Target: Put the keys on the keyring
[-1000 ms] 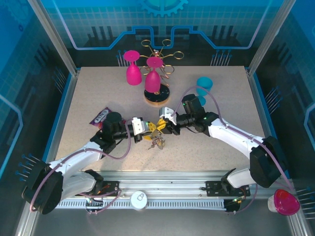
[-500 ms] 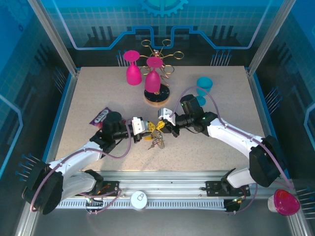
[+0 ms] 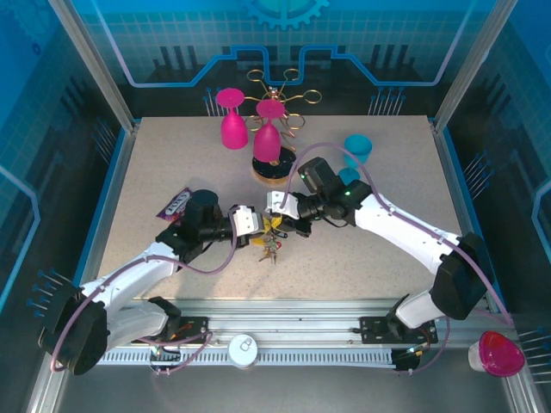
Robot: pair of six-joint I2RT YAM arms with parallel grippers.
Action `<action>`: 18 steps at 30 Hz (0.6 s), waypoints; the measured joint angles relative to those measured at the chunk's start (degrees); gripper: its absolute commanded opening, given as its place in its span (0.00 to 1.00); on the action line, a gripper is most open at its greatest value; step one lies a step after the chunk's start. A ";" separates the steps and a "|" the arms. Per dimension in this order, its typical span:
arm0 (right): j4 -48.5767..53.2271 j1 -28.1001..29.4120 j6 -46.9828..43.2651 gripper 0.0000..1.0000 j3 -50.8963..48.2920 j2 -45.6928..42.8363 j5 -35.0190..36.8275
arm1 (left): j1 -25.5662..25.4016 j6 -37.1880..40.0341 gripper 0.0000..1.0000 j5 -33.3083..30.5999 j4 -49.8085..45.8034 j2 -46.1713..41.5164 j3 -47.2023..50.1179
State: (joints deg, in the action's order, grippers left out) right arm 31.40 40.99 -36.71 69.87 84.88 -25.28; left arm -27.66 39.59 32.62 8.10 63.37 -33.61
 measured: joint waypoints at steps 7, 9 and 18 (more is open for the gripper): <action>-3.37 -0.50 3.13 0.28 -2.23 -0.81 0.20 | -0.09 -0.02 0.00 -0.72 0.04 0.00 0.07; -6.08 -1.55 4.98 0.30 -4.87 -2.43 -0.87 | -0.09 -0.11 0.00 -0.92 1.25 -0.09 0.79; -15.91 -3.48 10.93 0.32 -14.03 -5.68 -1.68 | 0.20 -0.87 0.00 -0.17 8.66 -1.90 5.51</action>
State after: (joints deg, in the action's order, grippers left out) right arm 15.49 37.52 -25.78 55.83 79.20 -26.96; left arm -27.46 38.72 32.45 16.75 61.47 -28.10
